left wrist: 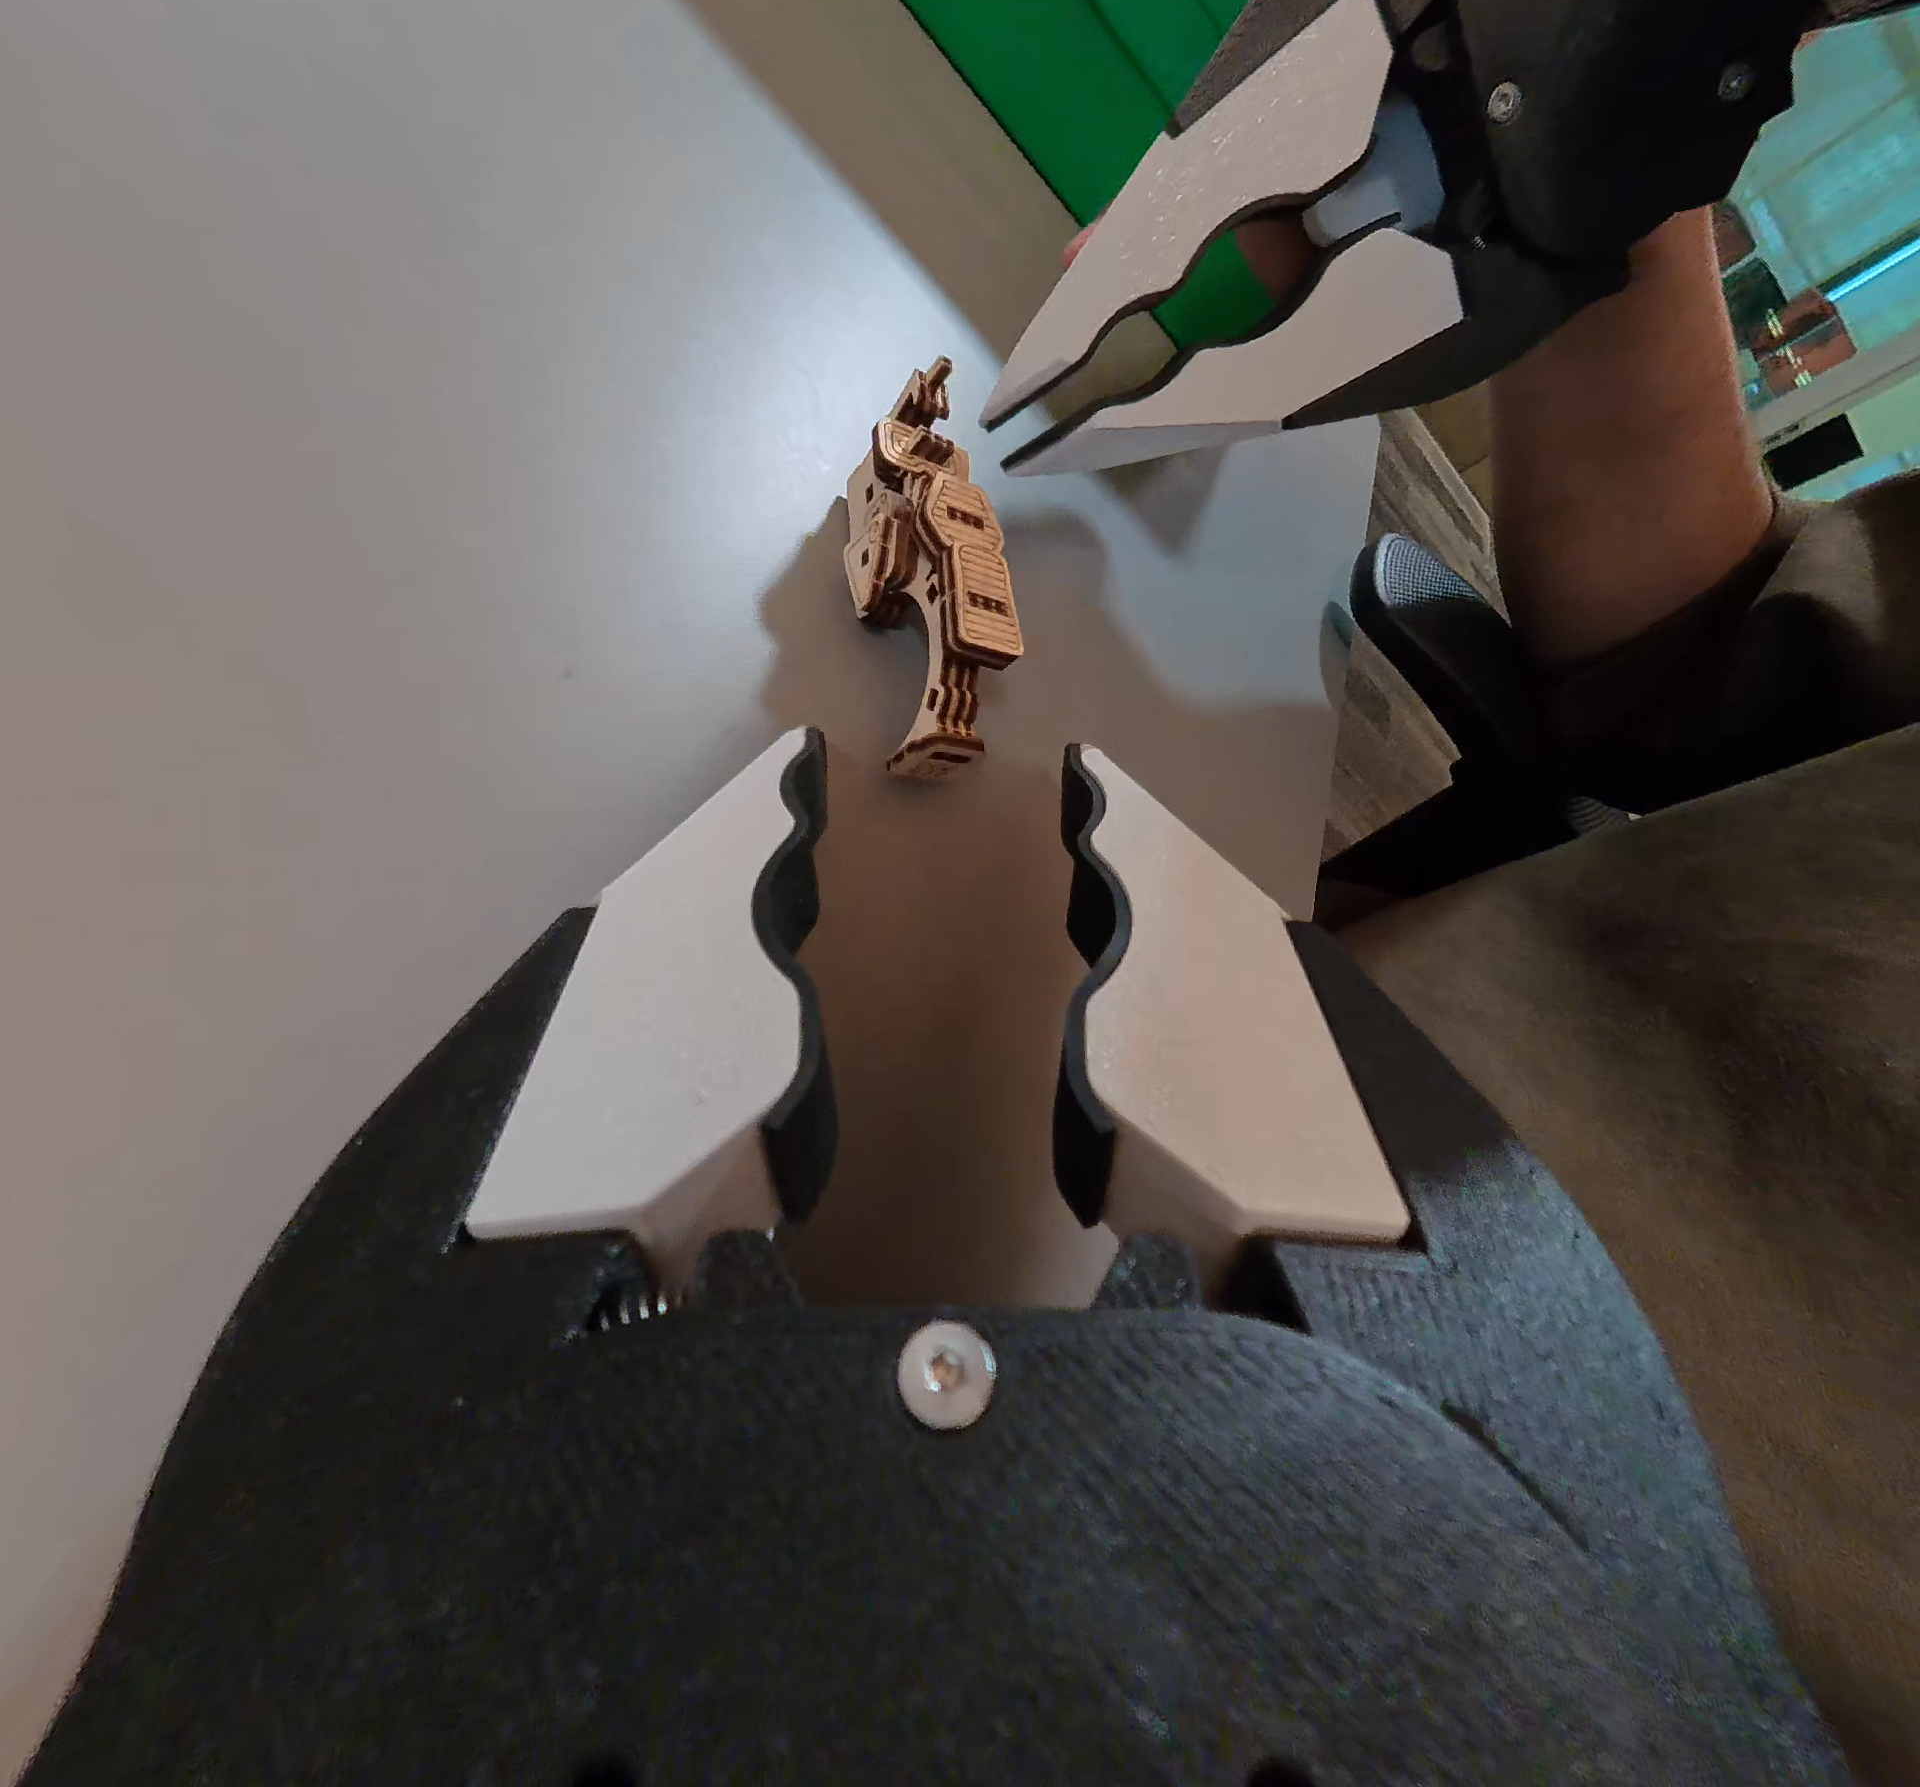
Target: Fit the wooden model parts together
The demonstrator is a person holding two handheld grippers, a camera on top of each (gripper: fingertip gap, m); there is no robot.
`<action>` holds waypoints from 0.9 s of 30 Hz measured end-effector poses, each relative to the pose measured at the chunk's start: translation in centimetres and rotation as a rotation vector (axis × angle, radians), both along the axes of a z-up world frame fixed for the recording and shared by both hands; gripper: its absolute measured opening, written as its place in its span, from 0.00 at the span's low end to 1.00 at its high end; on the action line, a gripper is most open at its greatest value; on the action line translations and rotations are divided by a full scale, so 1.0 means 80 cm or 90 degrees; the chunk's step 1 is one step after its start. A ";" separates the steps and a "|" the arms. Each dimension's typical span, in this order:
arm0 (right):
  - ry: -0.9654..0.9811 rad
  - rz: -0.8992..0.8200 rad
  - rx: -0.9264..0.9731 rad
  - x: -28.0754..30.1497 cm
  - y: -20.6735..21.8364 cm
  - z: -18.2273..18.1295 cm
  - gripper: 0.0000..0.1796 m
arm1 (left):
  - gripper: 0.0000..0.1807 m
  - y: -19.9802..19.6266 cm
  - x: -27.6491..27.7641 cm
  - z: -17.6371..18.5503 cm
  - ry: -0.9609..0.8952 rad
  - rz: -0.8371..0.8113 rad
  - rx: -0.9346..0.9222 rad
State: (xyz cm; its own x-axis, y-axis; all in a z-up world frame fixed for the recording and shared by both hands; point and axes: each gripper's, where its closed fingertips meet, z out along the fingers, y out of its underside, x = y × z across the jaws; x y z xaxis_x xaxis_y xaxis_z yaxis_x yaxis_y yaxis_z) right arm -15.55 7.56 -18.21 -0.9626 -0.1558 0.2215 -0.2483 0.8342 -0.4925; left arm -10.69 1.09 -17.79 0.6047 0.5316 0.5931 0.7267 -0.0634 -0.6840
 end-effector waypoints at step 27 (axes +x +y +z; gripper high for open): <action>-0.016 -0.130 -0.200 0.080 -0.077 -0.014 0.04 | 0.25 -0.025 -0.015 0.014 0.005 0.049 0.053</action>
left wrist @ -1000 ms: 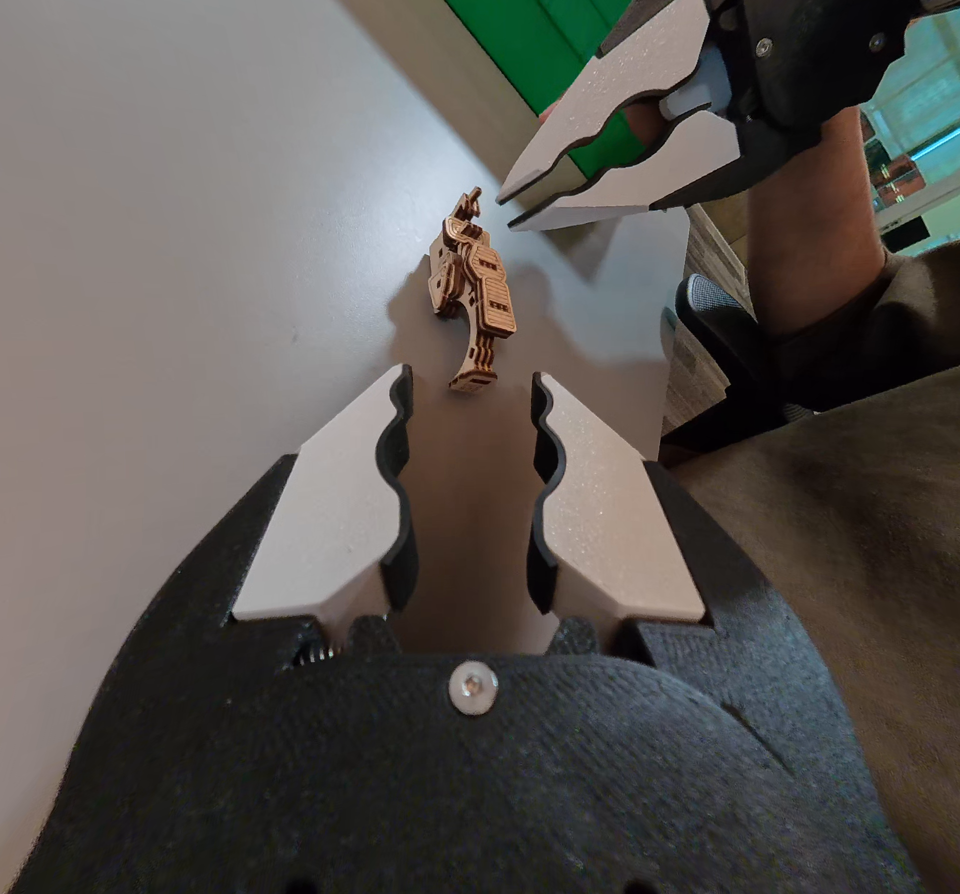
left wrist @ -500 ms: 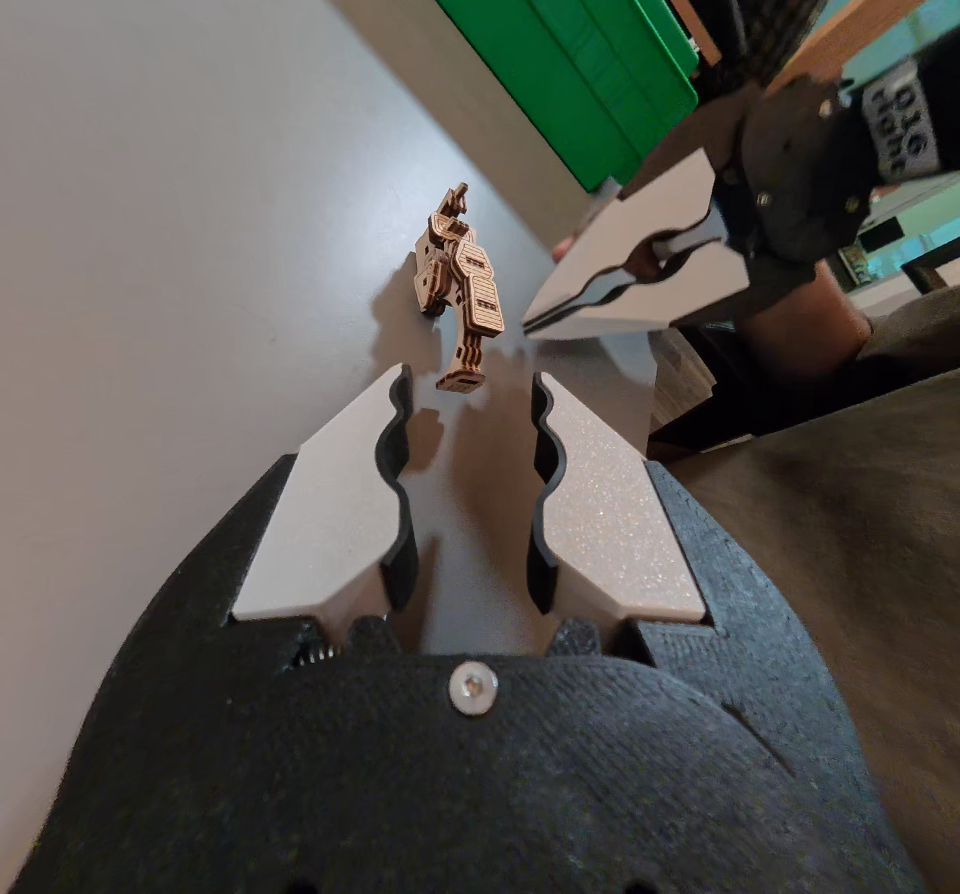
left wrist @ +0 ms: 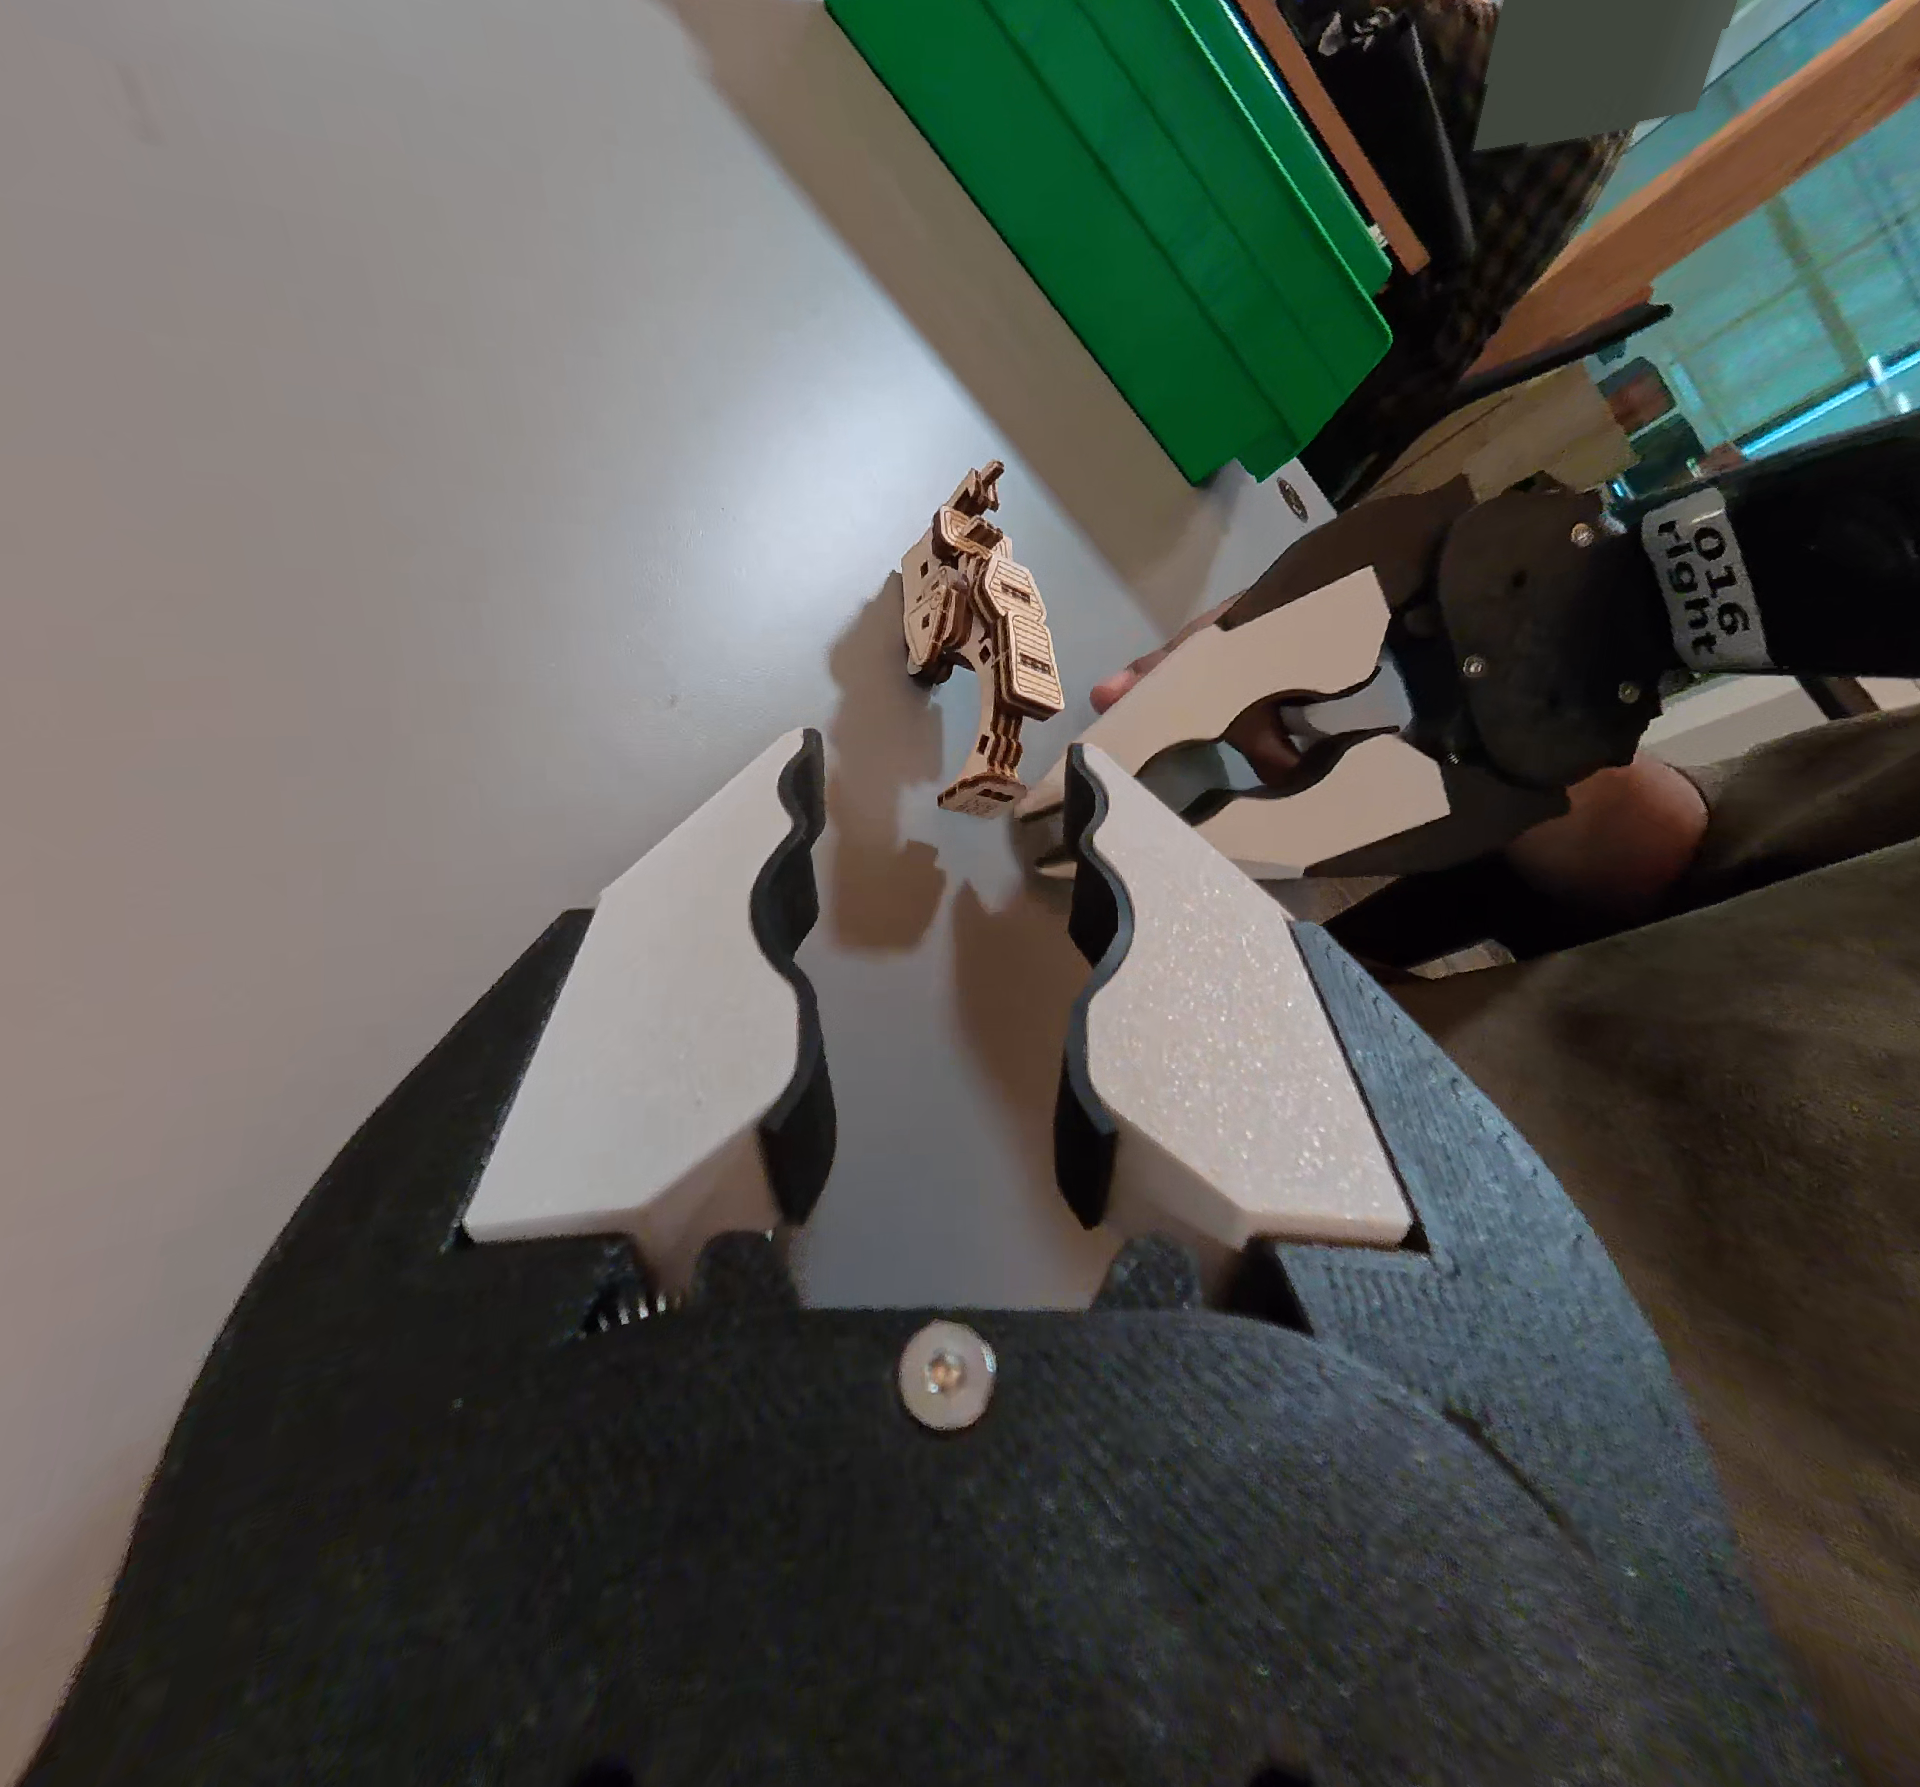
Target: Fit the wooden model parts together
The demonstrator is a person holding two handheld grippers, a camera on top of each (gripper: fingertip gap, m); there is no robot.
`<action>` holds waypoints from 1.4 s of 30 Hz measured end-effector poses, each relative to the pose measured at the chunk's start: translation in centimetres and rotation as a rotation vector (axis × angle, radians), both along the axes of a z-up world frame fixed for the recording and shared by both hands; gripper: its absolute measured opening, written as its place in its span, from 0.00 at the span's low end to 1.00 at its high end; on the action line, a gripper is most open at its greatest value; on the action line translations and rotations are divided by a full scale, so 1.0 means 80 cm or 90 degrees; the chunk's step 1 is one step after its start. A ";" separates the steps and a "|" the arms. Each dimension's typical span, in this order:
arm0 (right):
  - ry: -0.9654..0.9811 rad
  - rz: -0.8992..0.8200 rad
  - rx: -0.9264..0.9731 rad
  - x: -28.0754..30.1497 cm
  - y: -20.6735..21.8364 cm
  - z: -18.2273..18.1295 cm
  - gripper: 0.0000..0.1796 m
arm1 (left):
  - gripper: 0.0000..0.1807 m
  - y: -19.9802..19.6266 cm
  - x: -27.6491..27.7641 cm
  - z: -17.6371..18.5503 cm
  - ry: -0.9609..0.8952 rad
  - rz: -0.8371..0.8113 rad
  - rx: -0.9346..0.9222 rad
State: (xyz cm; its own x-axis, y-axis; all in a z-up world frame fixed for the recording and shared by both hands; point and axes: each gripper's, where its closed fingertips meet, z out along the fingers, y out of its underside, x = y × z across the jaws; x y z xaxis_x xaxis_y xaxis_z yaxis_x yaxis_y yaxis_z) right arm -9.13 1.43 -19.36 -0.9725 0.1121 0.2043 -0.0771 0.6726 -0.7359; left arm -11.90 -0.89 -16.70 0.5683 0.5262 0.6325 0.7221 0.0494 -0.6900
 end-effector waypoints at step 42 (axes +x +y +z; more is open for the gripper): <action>0.027 -0.009 -0.025 -0.011 -0.016 -0.003 0.08 | 0.25 0.004 0.000 0.005 -0.002 0.002 0.025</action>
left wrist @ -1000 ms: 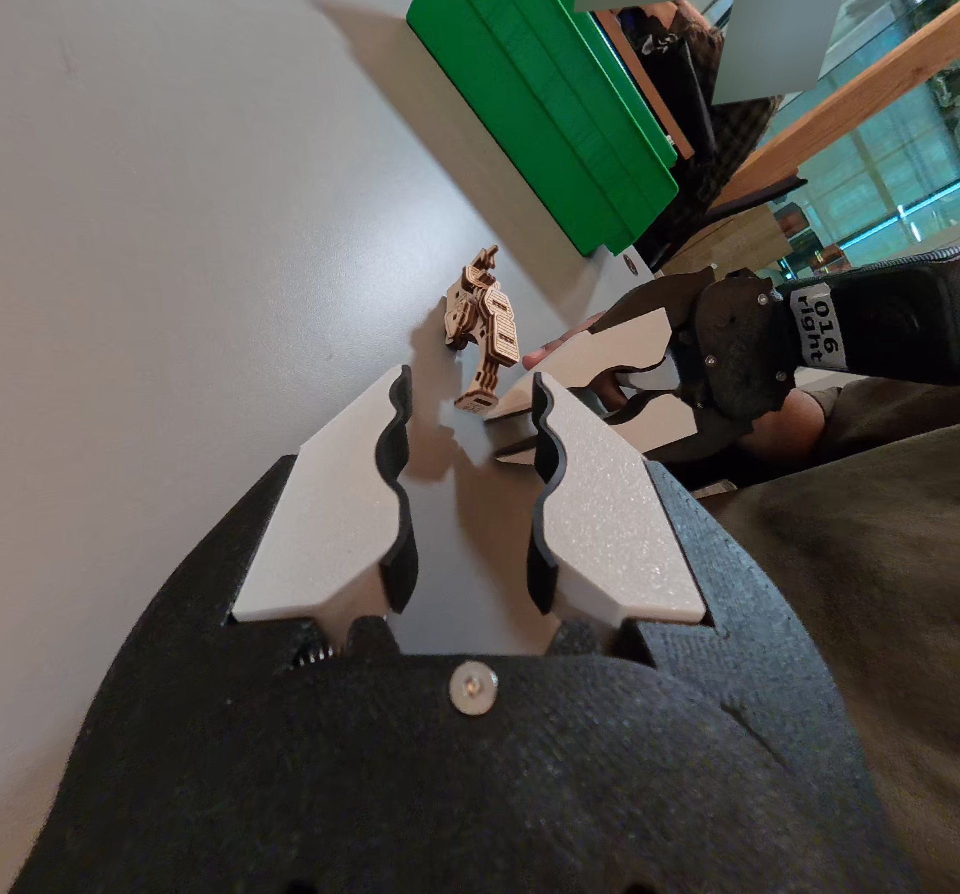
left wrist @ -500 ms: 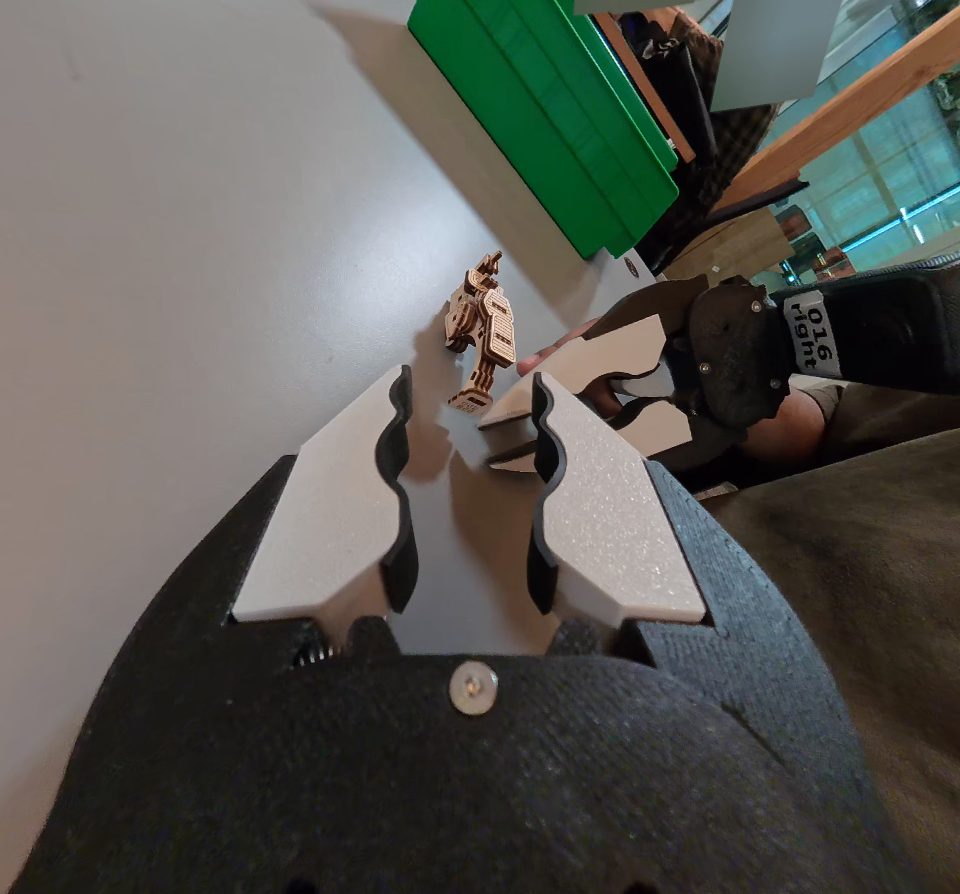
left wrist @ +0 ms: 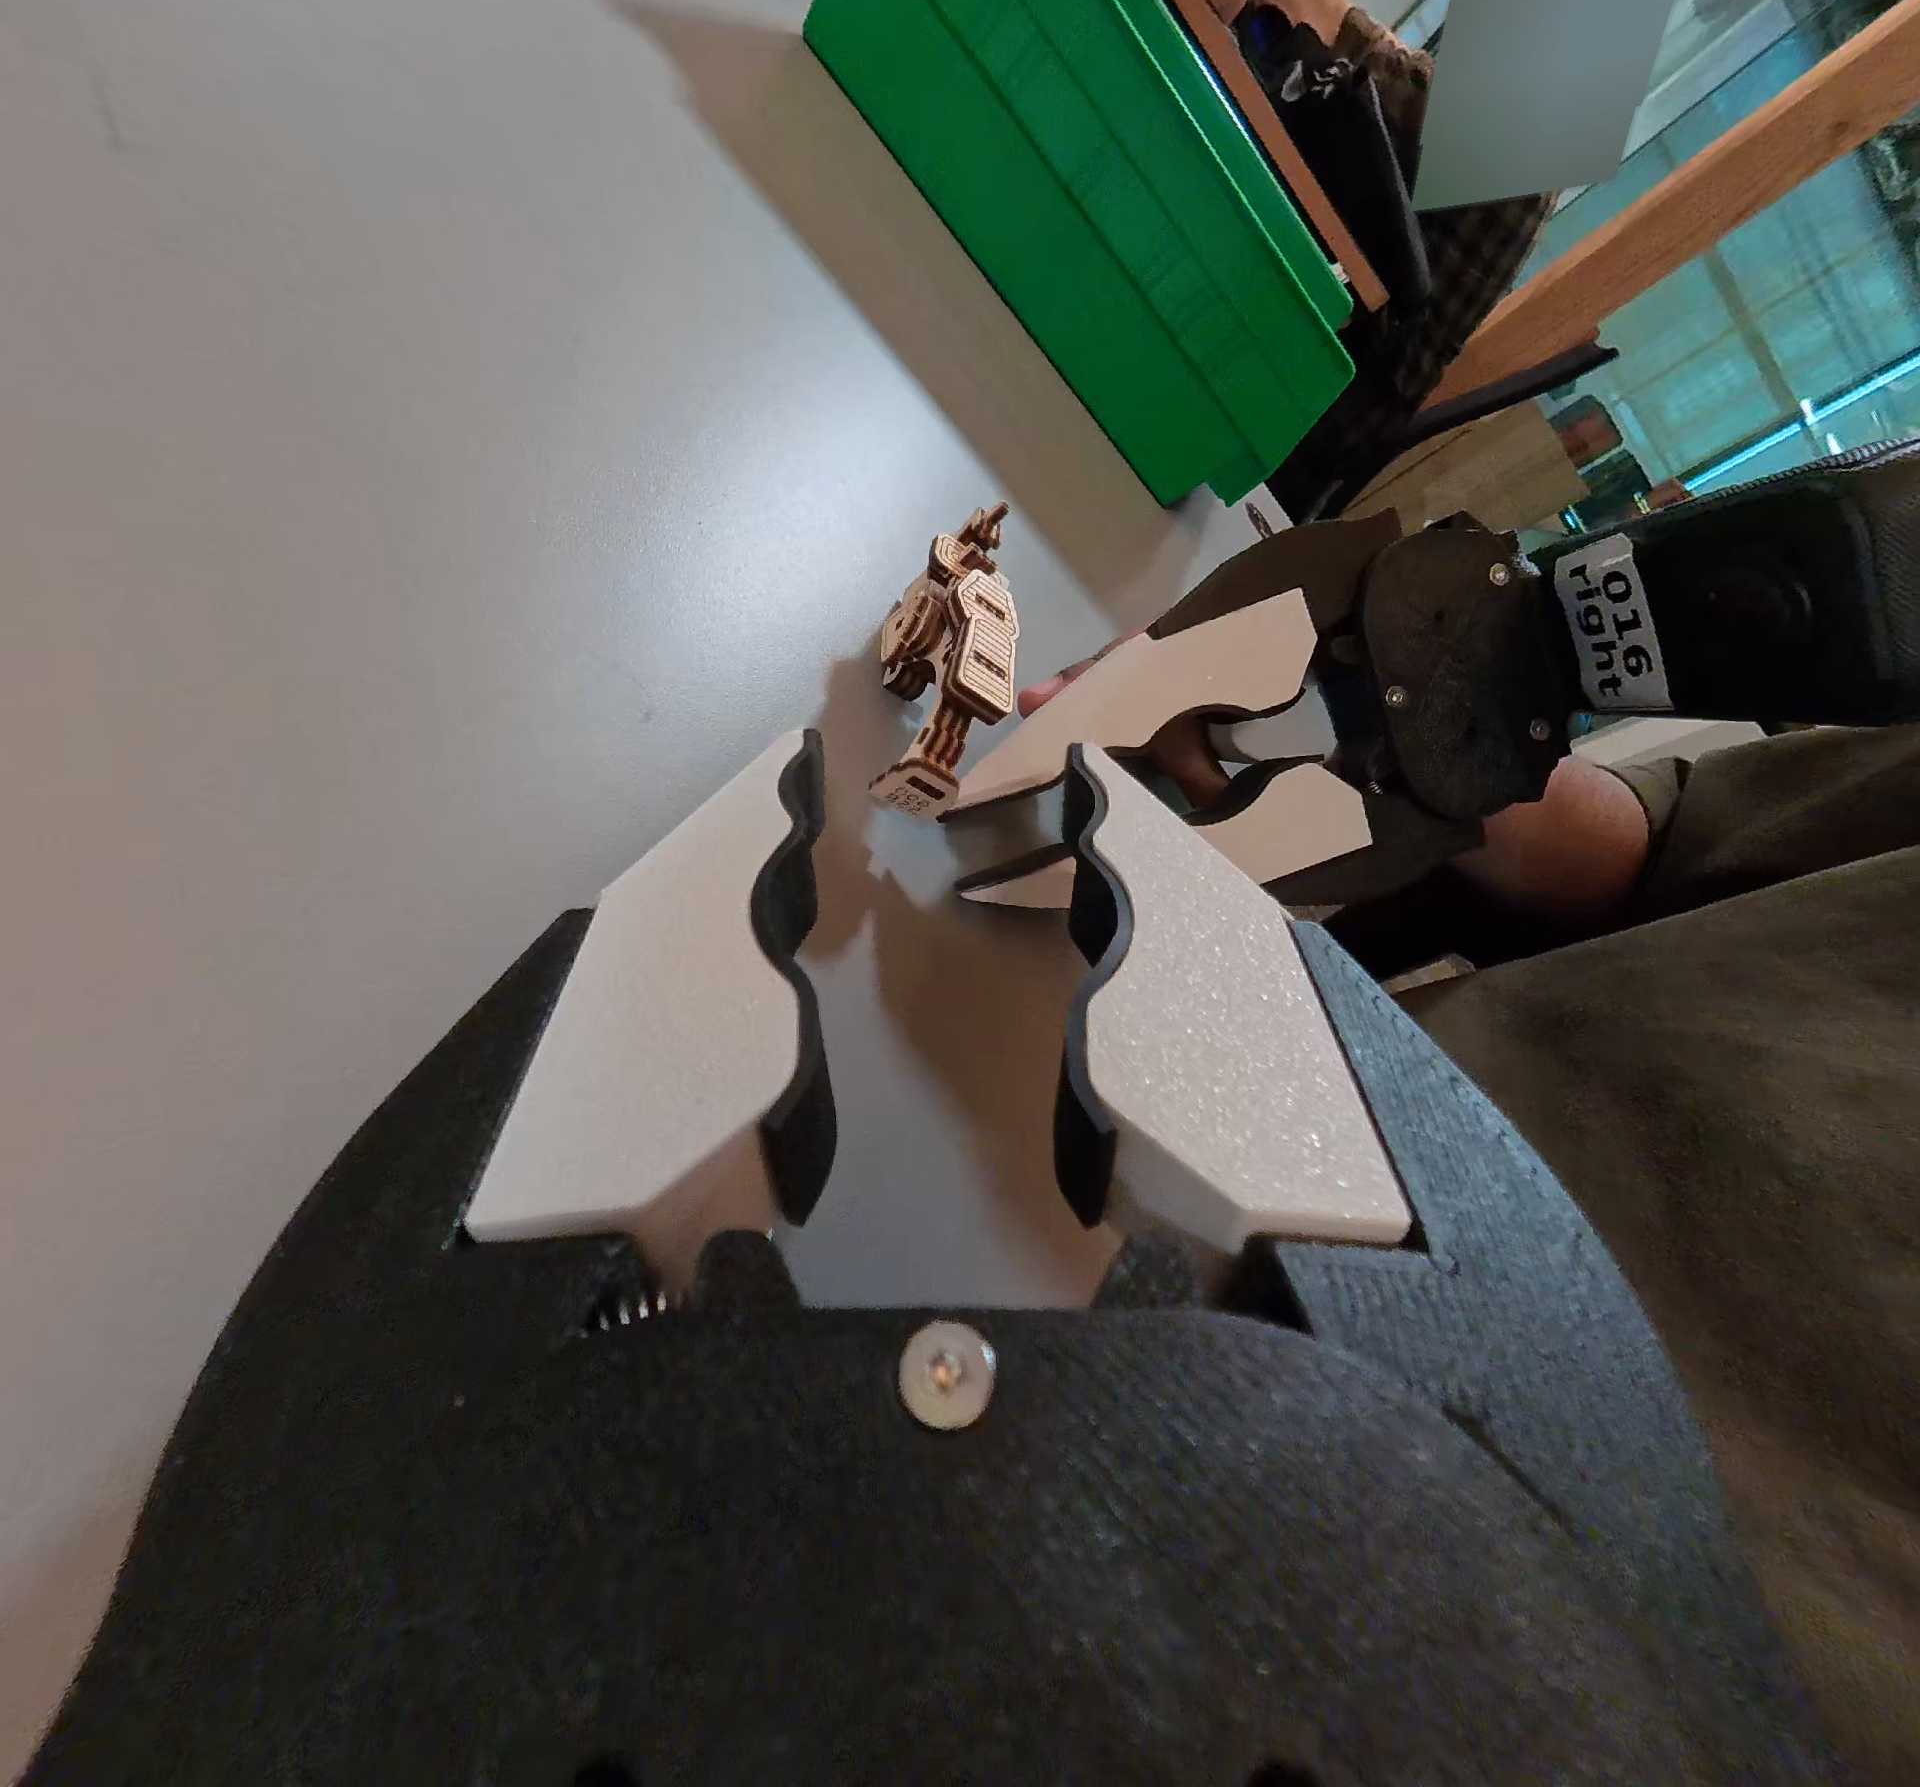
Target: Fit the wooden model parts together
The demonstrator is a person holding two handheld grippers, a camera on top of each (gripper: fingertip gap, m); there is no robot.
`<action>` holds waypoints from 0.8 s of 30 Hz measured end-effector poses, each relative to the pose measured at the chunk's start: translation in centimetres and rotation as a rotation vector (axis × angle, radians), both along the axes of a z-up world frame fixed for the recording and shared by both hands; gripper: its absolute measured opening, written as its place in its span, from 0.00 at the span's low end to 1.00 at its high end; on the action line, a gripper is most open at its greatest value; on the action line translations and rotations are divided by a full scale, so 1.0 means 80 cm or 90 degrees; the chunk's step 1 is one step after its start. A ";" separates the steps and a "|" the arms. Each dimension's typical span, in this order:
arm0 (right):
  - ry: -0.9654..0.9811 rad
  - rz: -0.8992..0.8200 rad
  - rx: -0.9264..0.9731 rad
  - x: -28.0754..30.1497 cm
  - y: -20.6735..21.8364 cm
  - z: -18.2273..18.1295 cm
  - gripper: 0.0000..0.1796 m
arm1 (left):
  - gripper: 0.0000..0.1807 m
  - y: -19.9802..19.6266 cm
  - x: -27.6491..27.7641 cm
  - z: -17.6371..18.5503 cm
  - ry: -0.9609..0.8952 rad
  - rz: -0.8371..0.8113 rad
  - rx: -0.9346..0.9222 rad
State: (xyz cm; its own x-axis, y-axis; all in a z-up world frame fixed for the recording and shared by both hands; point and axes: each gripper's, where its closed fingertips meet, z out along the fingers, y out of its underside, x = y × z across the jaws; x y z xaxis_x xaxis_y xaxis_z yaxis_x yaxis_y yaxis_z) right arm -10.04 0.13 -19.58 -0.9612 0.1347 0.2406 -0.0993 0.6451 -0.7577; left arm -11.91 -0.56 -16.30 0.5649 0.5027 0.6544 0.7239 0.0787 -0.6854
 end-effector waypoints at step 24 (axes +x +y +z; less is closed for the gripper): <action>-0.020 0.048 -0.001 0.023 0.001 -0.001 0.06 | 0.30 -0.251 -0.057 0.106 0.295 0.485 -0.335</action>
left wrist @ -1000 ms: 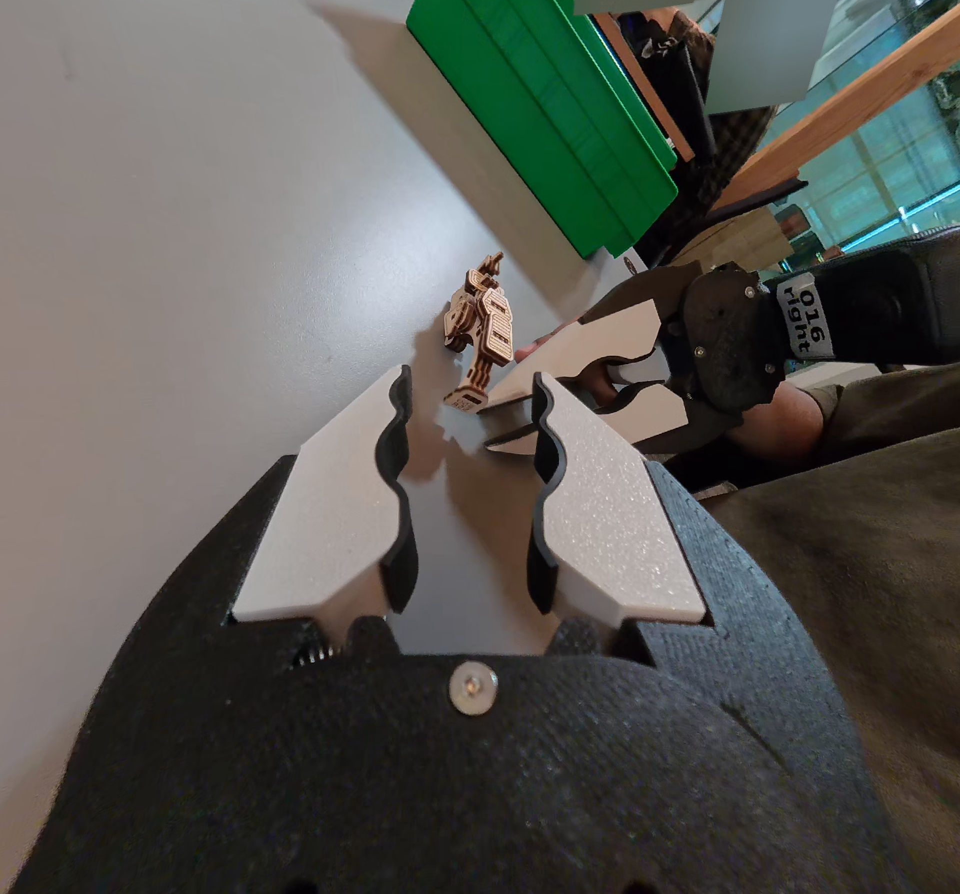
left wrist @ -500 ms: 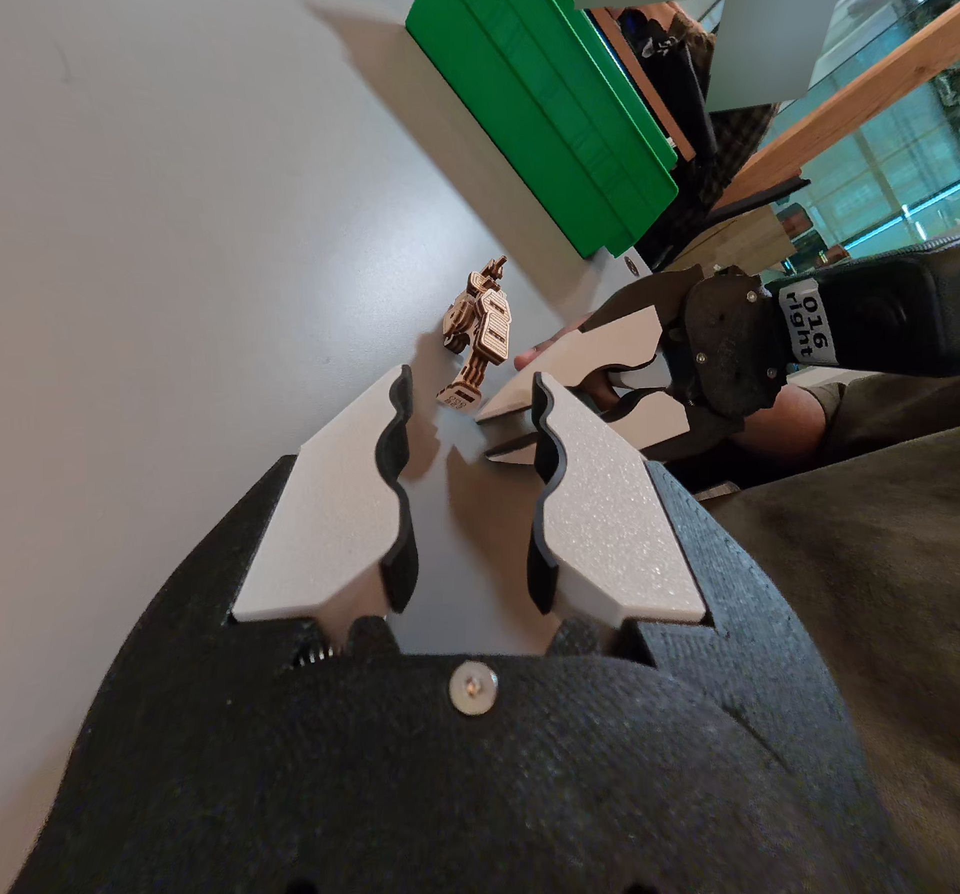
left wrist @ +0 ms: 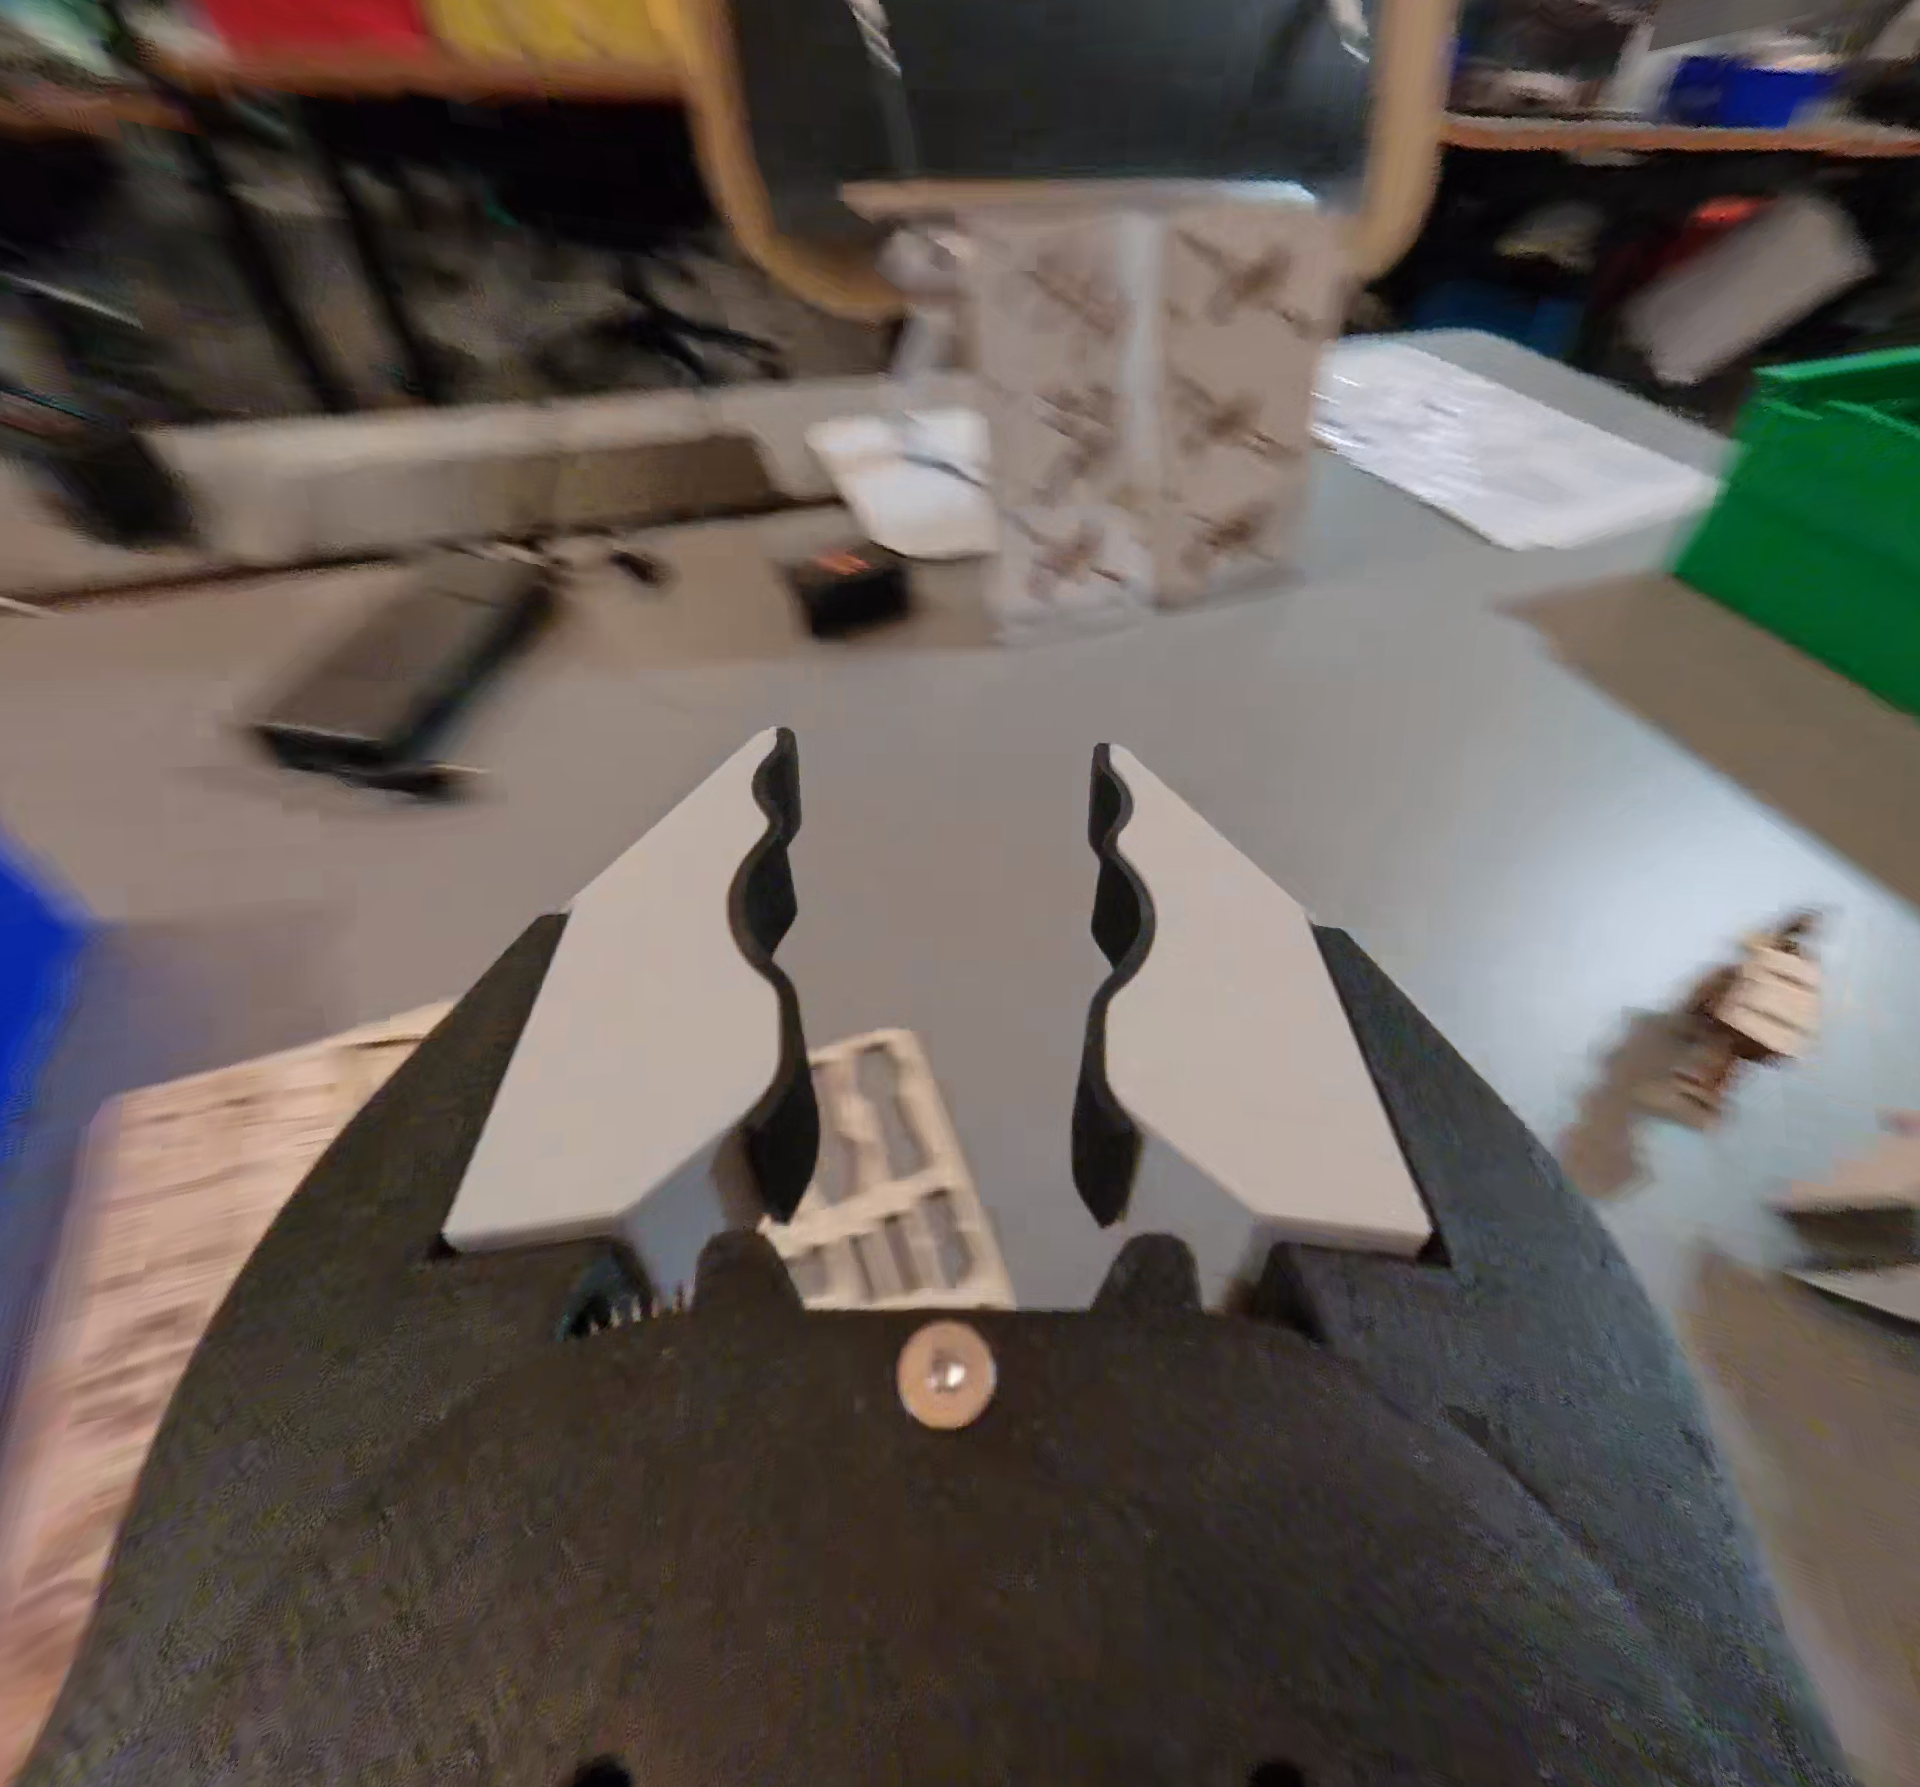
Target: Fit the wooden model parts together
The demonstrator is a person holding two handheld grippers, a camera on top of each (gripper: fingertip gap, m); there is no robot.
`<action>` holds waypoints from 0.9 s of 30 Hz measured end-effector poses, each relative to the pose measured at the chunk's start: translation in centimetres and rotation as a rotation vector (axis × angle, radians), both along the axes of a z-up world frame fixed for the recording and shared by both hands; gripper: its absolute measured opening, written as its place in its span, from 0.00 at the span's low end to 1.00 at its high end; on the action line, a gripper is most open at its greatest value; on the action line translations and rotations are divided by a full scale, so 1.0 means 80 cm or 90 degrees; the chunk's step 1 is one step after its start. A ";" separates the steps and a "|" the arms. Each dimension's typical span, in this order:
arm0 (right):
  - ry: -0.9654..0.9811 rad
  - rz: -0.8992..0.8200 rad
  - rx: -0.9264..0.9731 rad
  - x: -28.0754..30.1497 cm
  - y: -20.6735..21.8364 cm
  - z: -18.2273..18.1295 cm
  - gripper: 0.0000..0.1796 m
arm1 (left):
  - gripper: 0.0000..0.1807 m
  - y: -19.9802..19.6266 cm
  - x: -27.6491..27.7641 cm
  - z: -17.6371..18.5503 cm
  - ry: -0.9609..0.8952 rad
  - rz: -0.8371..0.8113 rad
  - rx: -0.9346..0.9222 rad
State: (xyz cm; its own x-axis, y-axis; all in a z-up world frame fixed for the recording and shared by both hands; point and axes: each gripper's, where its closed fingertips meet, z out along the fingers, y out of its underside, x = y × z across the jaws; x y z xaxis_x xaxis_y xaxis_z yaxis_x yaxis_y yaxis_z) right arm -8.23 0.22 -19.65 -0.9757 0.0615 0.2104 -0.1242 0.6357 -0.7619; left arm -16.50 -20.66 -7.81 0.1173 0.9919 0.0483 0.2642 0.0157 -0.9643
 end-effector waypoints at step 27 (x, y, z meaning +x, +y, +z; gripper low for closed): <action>-0.032 0.016 0.014 0.010 -0.008 -0.005 0.06 | 0.25 -0.129 0.091 -0.065 -0.074 0.244 -0.145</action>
State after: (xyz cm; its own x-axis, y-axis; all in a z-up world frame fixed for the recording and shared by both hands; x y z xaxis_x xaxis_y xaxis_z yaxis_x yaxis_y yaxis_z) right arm -7.40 -0.44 -20.06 -0.9863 0.0321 0.1619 -0.1025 0.6499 -0.7531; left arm -9.23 -30.95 -13.04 -0.2540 0.9494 -0.1845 0.3867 -0.0752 -0.9191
